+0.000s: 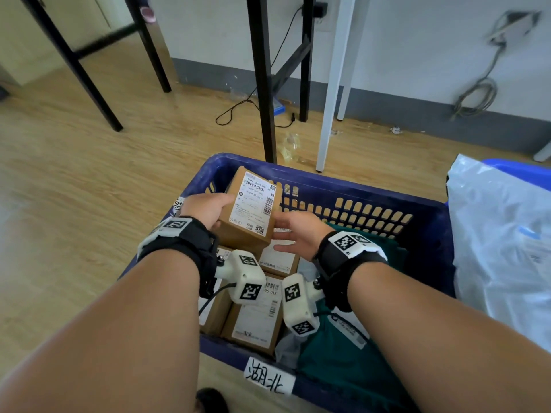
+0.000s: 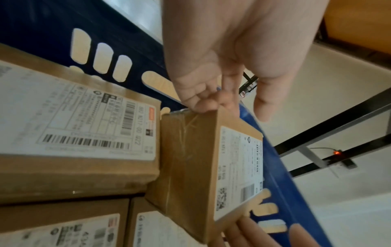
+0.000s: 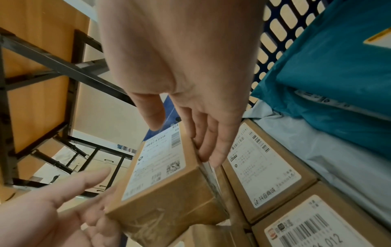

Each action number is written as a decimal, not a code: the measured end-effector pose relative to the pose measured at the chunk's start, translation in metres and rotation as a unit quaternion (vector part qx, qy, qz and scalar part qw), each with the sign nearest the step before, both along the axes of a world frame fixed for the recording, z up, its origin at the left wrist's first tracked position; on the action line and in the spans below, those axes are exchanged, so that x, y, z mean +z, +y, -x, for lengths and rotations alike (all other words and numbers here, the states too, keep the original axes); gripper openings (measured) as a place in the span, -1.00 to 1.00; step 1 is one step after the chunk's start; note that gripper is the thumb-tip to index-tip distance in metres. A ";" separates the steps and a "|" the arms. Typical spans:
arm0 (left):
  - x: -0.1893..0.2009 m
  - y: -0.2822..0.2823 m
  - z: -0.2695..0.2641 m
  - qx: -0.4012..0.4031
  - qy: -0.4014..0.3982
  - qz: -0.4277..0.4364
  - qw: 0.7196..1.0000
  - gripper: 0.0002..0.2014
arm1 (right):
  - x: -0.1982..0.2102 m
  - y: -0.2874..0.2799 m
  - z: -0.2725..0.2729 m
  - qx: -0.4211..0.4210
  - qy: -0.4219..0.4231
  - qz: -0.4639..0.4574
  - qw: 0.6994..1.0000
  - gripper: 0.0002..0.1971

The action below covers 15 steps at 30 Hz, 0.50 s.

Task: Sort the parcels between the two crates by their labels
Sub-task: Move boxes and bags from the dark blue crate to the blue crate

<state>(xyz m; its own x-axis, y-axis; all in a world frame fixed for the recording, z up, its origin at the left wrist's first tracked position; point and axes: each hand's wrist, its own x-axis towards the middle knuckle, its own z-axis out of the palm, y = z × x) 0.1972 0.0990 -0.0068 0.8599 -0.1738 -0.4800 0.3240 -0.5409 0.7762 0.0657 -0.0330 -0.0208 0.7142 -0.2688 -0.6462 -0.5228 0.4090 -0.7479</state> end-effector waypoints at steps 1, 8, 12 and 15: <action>0.004 0.000 0.002 0.001 0.008 0.020 1.000 -0.83 | 0.003 0.000 0.002 -0.005 -0.003 -0.003 1.000 -0.76; 0.016 0.005 0.007 -0.098 0.046 0.034 0.993 -0.73 | 0.018 0.010 0.009 -0.041 -0.039 -0.019 0.998 -0.61; 0.015 0.010 0.011 -0.087 -0.017 -0.017 0.996 -0.63 | 0.023 0.013 0.005 -0.020 -0.038 0.005 0.999 -0.56; 0.016 0.019 0.004 -0.048 -0.016 -0.016 0.999 -0.62 | 0.022 0.011 0.006 -0.025 -0.028 0.022 0.999 -0.54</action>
<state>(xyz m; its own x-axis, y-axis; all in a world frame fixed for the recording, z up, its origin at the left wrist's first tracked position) 0.1937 0.1178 0.0088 0.8549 -0.2414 -0.4592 0.2448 -0.5927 0.7673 0.0595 -0.0218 0.0008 0.7337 -0.3324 -0.5926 -0.4594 0.3999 -0.7931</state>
